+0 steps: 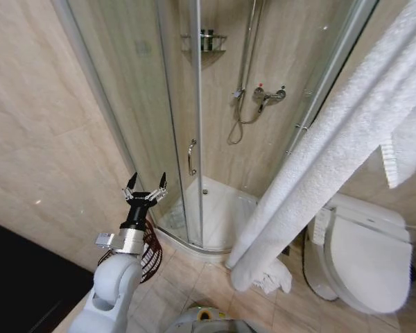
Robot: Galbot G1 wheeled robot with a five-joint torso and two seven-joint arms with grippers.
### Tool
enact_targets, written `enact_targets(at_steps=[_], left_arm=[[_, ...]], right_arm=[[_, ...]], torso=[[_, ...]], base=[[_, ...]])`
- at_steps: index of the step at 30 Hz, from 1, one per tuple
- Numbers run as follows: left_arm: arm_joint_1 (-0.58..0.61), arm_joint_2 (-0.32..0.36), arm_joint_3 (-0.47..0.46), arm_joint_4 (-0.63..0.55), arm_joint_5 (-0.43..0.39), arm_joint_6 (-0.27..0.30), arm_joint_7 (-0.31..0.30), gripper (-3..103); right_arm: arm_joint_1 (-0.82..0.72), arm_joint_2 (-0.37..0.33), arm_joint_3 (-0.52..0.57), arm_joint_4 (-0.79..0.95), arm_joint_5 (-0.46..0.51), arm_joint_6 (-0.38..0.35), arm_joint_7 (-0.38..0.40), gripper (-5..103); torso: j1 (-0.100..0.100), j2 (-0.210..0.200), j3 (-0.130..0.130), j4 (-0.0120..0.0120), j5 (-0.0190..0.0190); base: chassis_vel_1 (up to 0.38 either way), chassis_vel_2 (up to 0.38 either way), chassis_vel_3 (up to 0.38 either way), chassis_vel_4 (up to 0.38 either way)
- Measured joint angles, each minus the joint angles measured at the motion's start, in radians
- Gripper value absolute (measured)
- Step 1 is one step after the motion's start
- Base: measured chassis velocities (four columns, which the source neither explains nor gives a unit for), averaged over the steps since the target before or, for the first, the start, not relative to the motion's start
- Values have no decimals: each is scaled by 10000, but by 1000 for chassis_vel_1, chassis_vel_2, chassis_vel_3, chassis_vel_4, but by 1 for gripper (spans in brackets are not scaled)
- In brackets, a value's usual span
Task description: Discard the used towel into the hamper.
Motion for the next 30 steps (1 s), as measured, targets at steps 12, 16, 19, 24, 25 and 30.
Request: enact_targets(at_steps=[12, 16, 19, 24, 25, 30], left_arm=[[16, -18, 35, 33, 43, 10, 25, 100], [38, -13, -22, 44, 44, 3, 25, 100], [75, -13, -30, 48, 61, -18, 25, 100], [85, -13, -30, 48, 74, -20, 26, 100], [92, -14, -30, 49, 79, -21, 27, 100], [133, -32, -23, 48, 131, -27, 39, 100]], right_arm=[[52, -294, 288, -261, 202, 10, 29, 2], [69, -321, 339, -285, 249, 18, 36, 2], [66, -252, 344, -197, 295, 18, 38, 2], [65, -240, 450, -174, 356, 18, 39, 2], [65, -255, 498, -174, 378, 18, 41, 2], [64, -349, 746, -174, 521, -9, 63, 2]], torso=[[-20, -41, -21, -2, 1], [-26, -49, -28, -4, 0], [-27, -60, -29, 3, 2], [-33, -65, -36, -2, 0], [-33, -67, -36, 0, 1], [-38, -74, -41, -3, -2]], base=[[97, 99, 96, 94], [112, 112, 119, 117], [137, 123, 149, 140], [130, 133, 131, 137], [122, 114, 121, 135], [124, 117, 109, 124]])
